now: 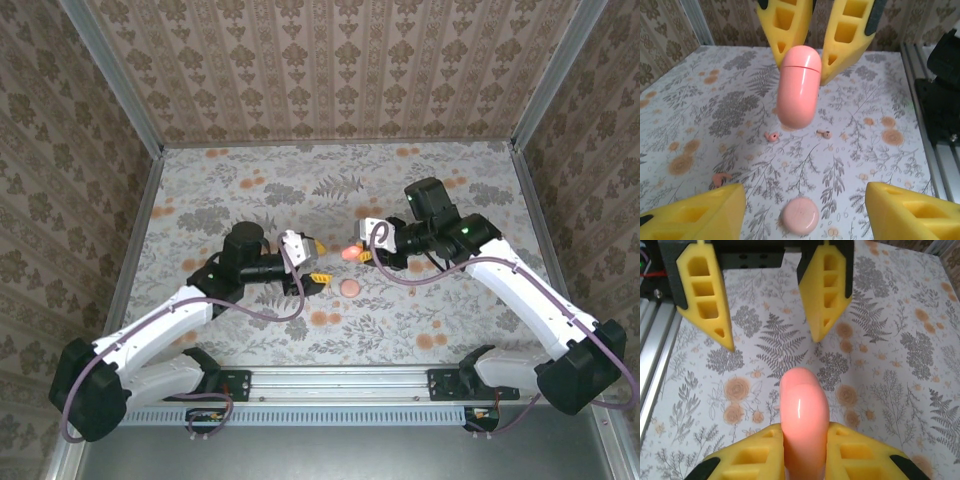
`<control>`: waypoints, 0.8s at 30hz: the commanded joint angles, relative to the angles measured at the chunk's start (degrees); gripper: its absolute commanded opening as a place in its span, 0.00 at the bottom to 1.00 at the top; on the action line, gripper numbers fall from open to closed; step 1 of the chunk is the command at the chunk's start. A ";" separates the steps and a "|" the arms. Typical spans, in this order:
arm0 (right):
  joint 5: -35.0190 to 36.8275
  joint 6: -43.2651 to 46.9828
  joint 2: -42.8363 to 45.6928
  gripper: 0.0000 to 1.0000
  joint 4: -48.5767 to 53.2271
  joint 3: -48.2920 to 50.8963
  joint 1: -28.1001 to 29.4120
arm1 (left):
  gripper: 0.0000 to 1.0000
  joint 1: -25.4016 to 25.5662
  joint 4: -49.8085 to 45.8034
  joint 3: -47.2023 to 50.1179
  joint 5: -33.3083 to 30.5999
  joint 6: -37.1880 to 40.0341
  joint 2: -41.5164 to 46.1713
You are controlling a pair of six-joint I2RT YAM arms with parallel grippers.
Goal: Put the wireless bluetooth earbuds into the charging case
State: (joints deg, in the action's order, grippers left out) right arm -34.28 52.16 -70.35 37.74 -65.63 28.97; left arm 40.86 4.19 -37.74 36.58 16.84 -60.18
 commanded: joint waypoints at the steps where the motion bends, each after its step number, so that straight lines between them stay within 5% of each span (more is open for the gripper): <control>1: 3.87 4.76 -1.42 0.20 2.69 -1.74 1.41 | 0.63 0.53 -5.31 -2.61 -2.34 5.25 -1.01; 19: -2.22 8.23 -5.83 0.20 -2.19 -0.67 4.34 | 0.61 3.38 -5.96 -6.65 -2.75 7.22 -7.40; 24: -3.68 8.61 -5.90 0.20 -2.23 -0.73 4.65 | 0.46 3.50 -3.48 -6.23 -1.45 6.03 -8.24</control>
State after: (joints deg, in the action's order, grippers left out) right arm -34.85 59.00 -76.36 36.16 -66.65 33.21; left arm 43.94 -1.91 -42.96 33.41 23.20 -67.94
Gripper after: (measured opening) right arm 0.201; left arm 0.467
